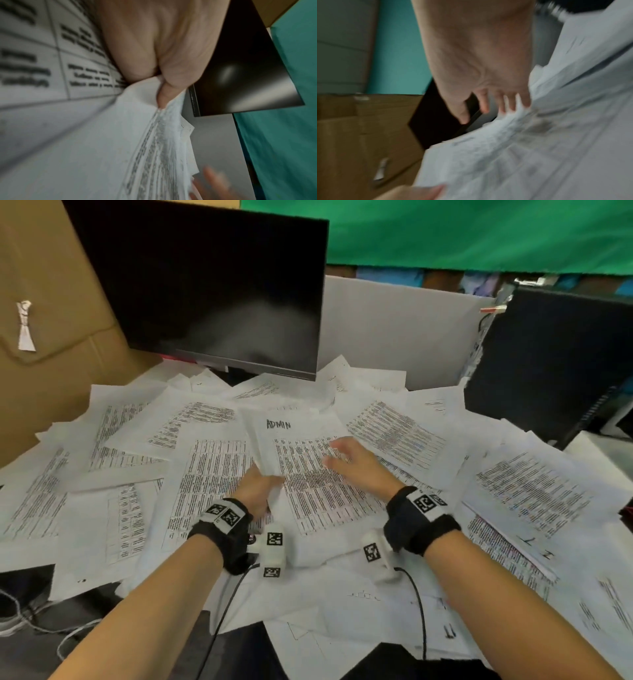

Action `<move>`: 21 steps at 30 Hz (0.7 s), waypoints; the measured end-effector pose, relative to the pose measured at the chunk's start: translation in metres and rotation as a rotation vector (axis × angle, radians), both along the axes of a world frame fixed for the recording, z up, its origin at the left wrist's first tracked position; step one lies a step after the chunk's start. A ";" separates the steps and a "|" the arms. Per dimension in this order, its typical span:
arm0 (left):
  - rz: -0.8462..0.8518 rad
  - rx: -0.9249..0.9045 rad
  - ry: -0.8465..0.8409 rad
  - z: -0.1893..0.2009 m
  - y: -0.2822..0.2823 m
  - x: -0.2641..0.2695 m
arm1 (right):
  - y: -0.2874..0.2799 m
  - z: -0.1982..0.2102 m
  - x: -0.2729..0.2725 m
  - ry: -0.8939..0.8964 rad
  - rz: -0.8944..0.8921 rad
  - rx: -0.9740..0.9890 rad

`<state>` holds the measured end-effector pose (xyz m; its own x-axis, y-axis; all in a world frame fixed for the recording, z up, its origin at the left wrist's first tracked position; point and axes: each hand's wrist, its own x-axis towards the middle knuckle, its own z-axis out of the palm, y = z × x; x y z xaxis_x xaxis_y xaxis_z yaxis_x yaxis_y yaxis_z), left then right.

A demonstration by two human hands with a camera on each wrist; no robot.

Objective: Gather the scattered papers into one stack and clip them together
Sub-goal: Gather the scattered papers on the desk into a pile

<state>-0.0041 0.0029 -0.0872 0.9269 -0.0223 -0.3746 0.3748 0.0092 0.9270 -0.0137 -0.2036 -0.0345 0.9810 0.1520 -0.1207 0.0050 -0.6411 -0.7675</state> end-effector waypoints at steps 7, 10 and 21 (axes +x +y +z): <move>-0.093 -0.130 -0.058 0.042 0.001 -0.004 | -0.051 -0.009 0.011 0.282 -0.163 0.587; -0.213 0.123 -0.149 0.069 0.001 -0.003 | -0.034 -0.014 0.015 0.273 -0.191 0.664; 0.151 0.620 0.138 0.043 0.114 -0.016 | -0.044 -0.051 0.007 0.285 -0.329 0.648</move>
<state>-0.0201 0.1170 -0.0441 0.8454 0.3631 -0.3917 0.5271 -0.4495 0.7212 -0.0062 -0.2478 -0.0852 0.9324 -0.0153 -0.3612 -0.3612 0.0013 -0.9325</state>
